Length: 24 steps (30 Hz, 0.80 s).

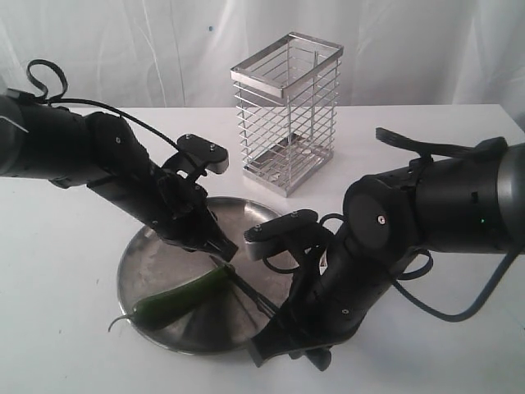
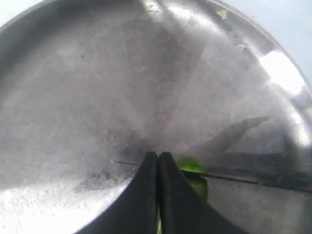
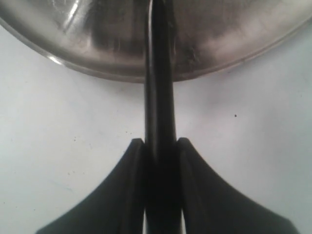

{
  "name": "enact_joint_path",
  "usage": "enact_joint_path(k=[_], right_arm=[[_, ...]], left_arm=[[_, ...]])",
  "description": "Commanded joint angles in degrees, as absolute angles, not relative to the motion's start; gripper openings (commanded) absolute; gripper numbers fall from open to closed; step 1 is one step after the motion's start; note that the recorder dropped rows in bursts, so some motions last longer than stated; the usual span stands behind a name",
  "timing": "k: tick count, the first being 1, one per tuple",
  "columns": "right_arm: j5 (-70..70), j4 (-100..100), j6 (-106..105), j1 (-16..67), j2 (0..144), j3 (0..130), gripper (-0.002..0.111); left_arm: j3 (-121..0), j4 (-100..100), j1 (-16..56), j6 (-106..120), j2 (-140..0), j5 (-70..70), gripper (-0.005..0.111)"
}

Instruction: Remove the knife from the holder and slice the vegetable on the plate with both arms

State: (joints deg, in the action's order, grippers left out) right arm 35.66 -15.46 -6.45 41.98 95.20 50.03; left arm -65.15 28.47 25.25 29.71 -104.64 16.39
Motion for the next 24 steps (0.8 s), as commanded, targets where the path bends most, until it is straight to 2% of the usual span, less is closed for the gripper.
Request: enact_joint_path(k=[1,10,19,24], right_arm=[[36.5,-15.4,-7.2,42.2,94.9,50.2,0.0],[40.1,-15.4,-7.3,42.2,94.9,50.2,0.0],[42.4,-13.4,-7.1,42.2,94.7,50.2,0.0],[40.2,-5.2,1.7,42.2,93.9,50.2,0.0]], left_arm=[[-64.7,28.6,25.3,29.9,-106.6,16.9,0.0],[-64.7,28.0,25.3,29.9,-113.4,16.5,0.0],[-64.7,25.6,25.3,29.9,-106.0,16.1,0.0],[-64.7,25.3,25.3,29.9,-102.6,17.2,0.0]])
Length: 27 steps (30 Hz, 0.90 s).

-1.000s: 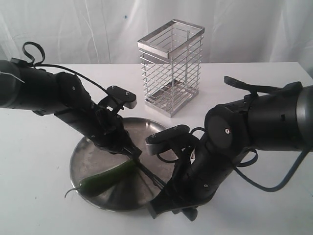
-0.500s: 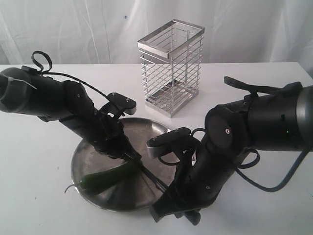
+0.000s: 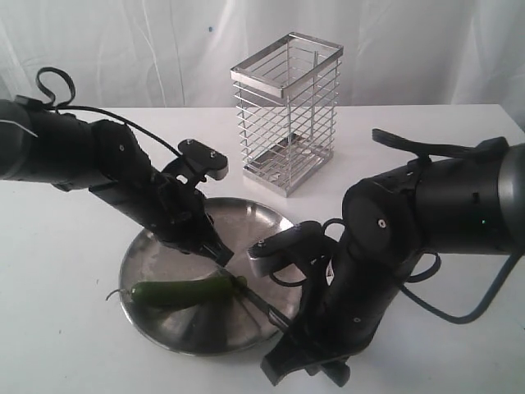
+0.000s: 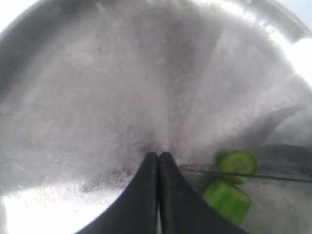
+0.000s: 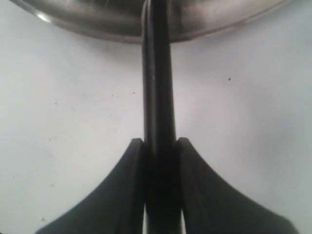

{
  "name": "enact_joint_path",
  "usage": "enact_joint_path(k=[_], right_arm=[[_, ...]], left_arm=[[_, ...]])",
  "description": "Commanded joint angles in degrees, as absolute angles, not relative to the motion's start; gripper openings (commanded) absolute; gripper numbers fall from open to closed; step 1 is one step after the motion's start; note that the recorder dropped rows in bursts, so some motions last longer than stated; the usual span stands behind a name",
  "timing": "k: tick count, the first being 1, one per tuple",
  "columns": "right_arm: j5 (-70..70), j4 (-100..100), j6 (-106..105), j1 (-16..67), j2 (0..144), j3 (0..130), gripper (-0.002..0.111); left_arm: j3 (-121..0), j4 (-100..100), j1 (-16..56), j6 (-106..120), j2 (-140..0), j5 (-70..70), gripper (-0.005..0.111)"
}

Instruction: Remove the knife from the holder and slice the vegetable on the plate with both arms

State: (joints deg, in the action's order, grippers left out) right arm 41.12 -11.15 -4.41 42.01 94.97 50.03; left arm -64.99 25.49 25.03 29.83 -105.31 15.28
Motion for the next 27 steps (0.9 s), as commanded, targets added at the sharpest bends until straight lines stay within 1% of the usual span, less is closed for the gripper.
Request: enact_joint_path(k=[1,11,13,17,20,27], right_arm=[[40.2,-4.9,2.3,42.2,93.9,50.2,0.0],[41.4,-5.3,2.3,42.2,93.9,50.2,0.0],[41.4,-6.6,2.3,42.2,93.8,50.2,0.0],[41.3,-10.5,1.5,42.2,93.0,50.2,0.0],[41.9,-12.4,1.5,42.2,92.2,50.2,0.0],[43.3,-17.3,1.5,42.2,92.1,50.2,0.0]], left_arm=[[-64.7,25.2,25.3,29.9,-102.2,17.6,0.0],[-64.7,19.7,25.3,28.0,-101.4,25.5,0.001],[-64.7,19.7,25.3,28.1,-101.4,26.7,0.007],[-64.7,19.7,25.3,28.1,-101.4,27.2,0.028],[-64.7,19.7,25.3,28.1,-101.4,27.1,0.039],[-64.7,19.7,25.3,28.2,-101.4,27.0,0.04]])
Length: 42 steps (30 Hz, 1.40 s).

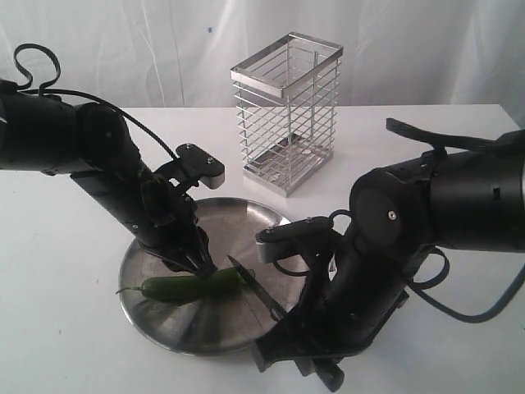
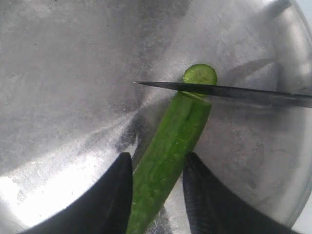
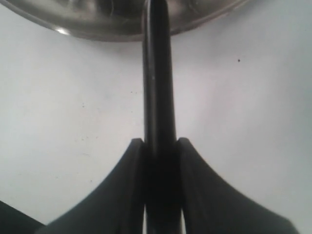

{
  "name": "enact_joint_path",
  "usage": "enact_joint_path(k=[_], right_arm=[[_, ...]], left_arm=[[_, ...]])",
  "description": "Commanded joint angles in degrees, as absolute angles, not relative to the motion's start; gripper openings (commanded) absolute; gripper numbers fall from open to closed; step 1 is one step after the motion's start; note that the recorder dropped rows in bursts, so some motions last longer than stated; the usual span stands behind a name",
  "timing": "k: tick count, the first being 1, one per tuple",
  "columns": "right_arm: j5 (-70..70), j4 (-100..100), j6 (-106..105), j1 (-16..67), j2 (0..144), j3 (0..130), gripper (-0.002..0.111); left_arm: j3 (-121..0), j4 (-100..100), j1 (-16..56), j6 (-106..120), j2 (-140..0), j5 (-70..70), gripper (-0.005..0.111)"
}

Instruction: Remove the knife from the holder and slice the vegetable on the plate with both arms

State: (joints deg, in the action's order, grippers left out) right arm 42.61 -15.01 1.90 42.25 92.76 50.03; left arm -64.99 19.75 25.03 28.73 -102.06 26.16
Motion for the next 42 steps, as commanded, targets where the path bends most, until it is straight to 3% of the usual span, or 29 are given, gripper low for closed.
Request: enact_joint_path(k=[1,27,42], right_arm=[[43.3,-17.3,1.6,42.2,92.3,50.2,0.0],[51.2,-11.3,6.9,42.2,95.3,50.2,0.0],[48.2,-9.1,8.2,42.2,92.8,54.7,0.0]], left_arm=[[-64.7,19.7,25.3,28.2,-101.7,27.1,0.04],[-64.7,20.5,25.3,26.0,-105.7,26.6,0.04],[-64.7,21.8,25.3,27.3,-103.7,31.7,0.043]])
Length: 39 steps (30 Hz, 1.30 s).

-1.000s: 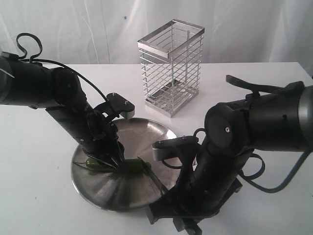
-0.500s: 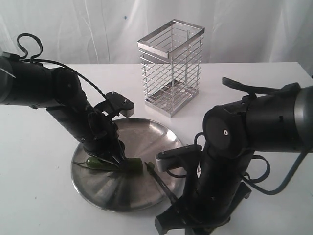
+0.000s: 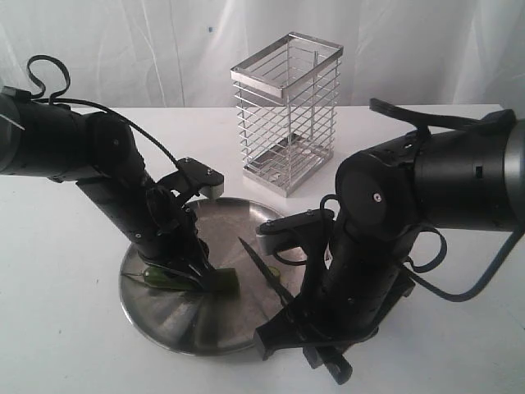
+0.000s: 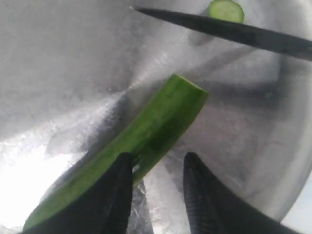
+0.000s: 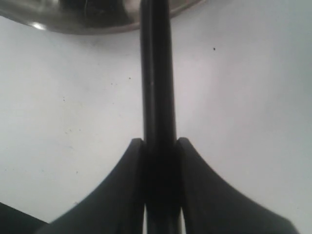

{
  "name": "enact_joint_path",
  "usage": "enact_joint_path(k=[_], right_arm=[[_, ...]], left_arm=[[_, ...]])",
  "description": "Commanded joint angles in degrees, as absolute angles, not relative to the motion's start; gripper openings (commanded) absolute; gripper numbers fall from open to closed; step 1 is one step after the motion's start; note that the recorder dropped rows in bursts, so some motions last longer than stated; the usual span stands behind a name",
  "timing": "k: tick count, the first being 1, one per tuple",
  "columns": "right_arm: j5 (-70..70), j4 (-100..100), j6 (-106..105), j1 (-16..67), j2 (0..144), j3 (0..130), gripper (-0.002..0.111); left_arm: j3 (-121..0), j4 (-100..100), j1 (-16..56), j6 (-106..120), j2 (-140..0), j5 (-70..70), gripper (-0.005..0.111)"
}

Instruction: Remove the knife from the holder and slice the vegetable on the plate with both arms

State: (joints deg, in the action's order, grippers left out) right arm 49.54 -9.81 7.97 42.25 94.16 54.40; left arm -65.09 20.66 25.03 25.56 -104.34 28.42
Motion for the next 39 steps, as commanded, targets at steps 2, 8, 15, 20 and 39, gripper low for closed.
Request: enact_joint_path(k=[2,8,15,20,39], right_arm=[[48.1,-9.1,7.9,42.2,92.6,54.7,0.0],[46.6,-9.1,6.3,42.2,92.6,54.7,0.0],[45.5,-9.1,6.0,42.2,92.6,54.7,0.0],[45.4,-9.1,5.8,42.2,92.6,54.7,0.0],[53.3,-2.9,1.1,42.3,92.6,57.1,0.0]], left_arm=[[-64.7,21.0,25.3,32.7,-102.5,33.0,0.057],[-64.7,9.0,25.3,34.8,-101.6,31.4,0.068],[-64.7,8.4,25.4,39.5,-106.0,33.2,0.067],[-64.7,8.4,25.4,30.6,-106.0,33.1,0.022],[-64.1,11.4,25.4,17.9,-103.7,36.5,0.063]])
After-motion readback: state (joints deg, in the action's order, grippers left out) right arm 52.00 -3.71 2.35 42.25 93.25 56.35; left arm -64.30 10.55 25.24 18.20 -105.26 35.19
